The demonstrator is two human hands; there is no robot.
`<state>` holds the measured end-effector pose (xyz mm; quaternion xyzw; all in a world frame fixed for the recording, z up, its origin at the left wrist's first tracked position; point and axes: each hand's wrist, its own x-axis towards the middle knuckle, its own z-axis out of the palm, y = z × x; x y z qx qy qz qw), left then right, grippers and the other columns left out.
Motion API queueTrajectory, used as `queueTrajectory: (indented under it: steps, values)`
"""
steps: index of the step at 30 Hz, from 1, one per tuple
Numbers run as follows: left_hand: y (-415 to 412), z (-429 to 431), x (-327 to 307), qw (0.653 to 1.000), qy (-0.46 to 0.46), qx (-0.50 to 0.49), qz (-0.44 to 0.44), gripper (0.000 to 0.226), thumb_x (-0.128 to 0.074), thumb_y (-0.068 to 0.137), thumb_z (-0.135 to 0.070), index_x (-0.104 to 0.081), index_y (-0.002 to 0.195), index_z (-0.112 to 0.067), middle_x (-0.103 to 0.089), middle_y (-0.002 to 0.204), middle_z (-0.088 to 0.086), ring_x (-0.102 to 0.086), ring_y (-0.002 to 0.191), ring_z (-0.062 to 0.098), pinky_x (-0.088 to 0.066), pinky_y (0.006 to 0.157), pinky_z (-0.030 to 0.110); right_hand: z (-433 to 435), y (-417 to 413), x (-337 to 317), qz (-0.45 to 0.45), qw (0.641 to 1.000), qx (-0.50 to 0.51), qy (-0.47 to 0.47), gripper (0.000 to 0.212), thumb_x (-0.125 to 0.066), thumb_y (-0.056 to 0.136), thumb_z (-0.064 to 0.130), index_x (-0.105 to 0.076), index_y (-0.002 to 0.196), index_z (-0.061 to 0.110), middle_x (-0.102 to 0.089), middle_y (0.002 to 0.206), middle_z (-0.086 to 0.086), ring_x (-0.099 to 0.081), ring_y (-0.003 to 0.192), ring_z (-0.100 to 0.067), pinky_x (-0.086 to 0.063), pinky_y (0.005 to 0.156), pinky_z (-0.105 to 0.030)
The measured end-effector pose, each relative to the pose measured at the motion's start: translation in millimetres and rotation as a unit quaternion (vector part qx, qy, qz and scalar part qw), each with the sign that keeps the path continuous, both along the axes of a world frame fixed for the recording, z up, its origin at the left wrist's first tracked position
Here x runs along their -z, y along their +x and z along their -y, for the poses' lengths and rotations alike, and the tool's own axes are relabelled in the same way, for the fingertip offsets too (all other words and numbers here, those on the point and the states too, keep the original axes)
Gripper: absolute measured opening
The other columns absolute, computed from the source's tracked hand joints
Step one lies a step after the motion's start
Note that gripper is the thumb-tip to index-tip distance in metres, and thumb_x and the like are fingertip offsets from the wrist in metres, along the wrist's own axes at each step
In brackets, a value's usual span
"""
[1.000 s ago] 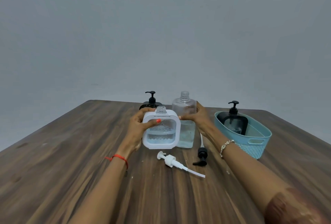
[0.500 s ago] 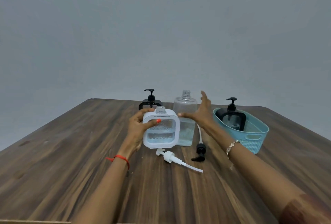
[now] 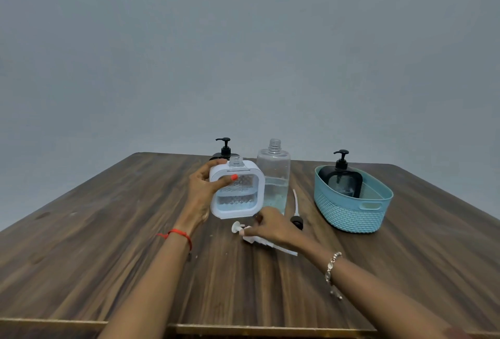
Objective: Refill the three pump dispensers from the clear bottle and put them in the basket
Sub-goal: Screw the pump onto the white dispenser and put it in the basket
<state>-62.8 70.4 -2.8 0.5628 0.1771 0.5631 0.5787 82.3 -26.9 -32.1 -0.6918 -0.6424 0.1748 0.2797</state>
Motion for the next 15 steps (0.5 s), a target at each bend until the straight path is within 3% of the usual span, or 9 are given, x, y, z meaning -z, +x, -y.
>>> queueTrajectory:
  steps: [2,6,8,11,13,15]
  values:
    - [-1,1,-2,1.0,-0.003,0.0,0.006,0.033,-0.078,0.065,0.002,-0.069,0.085,-0.022,-0.072,0.079,-0.004,-0.068,0.066,0.011,-0.055,0.055,0.024,-1,-2,5,0.026,0.999,0.014,-0.031,0.024,-0.073,0.075,0.035,-0.059,0.074,0.015,-0.053,0.066,0.003,-0.047,0.061,-0.008,-0.035,0.059,-0.026]
    - [-3,5,-7,1.0,0.015,0.005,0.007,0.04,-0.079,0.064,-0.001,-0.069,0.092,-0.029,-0.073,0.088,-0.005,-0.069,0.074,0.011,-0.055,0.059,0.024,3,0,2,0.018,0.999,0.026,-0.039,0.03,-0.074,0.075,0.024,-0.069,0.091,-0.001,-0.066,0.086,-0.016,-0.058,0.079,-0.021,-0.043,0.067,-0.034]
    - [-4,6,-9,1.0,0.013,0.014,0.007,0.049,-0.08,0.061,-0.005,-0.066,0.099,-0.033,-0.073,0.092,-0.008,-0.07,0.079,0.011,-0.056,0.061,0.024,7,6,-13,-0.027,0.997,0.075,0.014,0.027,-0.074,0.075,0.017,-0.069,0.09,-0.006,-0.069,0.09,-0.022,-0.064,0.08,-0.028,-0.051,0.069,-0.039]
    - [-3,6,-14,0.999,-0.02,0.017,0.021,0.057,-0.083,0.052,-0.014,-0.063,0.103,-0.03,-0.072,0.093,-0.003,-0.07,0.077,0.012,-0.056,0.06,0.023,11,22,-46,-0.13,0.97,0.171,0.113,0.021,-0.07,0.078,0.011,-0.067,0.081,-0.009,-0.067,0.076,-0.024,-0.059,0.058,-0.022,-0.05,0.059,-0.029]
    - [-1,8,-16,0.999,-0.018,0.021,0.017,0.055,-0.083,0.05,-0.018,-0.064,0.1,-0.029,-0.073,0.089,-0.005,-0.071,0.075,0.011,-0.056,0.059,0.023,15,33,-73,-0.192,0.945,0.198,0.178,0.018,-0.068,0.08,0.009,-0.066,0.082,-0.009,-0.065,0.07,-0.02,-0.055,0.054,-0.02,-0.049,0.054,-0.025]
    - [2,11,-18,1.0,-0.001,0.025,0.006,0.052,-0.084,0.048,-0.022,-0.068,0.097,-0.027,-0.074,0.086,-0.006,-0.07,0.074,0.012,-0.055,0.059,0.023,16,40,-105,-0.228,0.916,0.204,0.259,0.013,-0.068,0.08,0.007,-0.067,0.085,-0.005,-0.068,0.078,-0.02,-0.06,0.062,-0.022,-0.053,0.064,-0.032]
